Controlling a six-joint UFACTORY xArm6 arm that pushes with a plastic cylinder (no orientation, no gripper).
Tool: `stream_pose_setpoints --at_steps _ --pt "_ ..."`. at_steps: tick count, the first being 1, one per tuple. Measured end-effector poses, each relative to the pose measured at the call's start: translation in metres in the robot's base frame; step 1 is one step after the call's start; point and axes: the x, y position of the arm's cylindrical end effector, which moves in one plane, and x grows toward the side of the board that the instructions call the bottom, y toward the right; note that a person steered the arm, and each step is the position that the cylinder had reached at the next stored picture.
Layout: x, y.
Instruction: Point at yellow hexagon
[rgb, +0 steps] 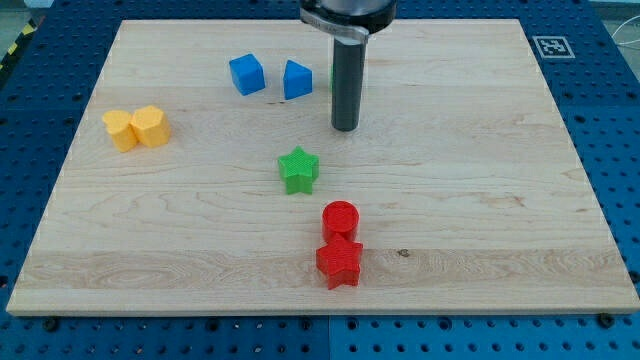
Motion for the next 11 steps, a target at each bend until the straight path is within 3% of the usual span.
stream_pose_setpoints --at_steps 7,11 --pt "0.006 -0.148" --pt "-0.024 -0.225"
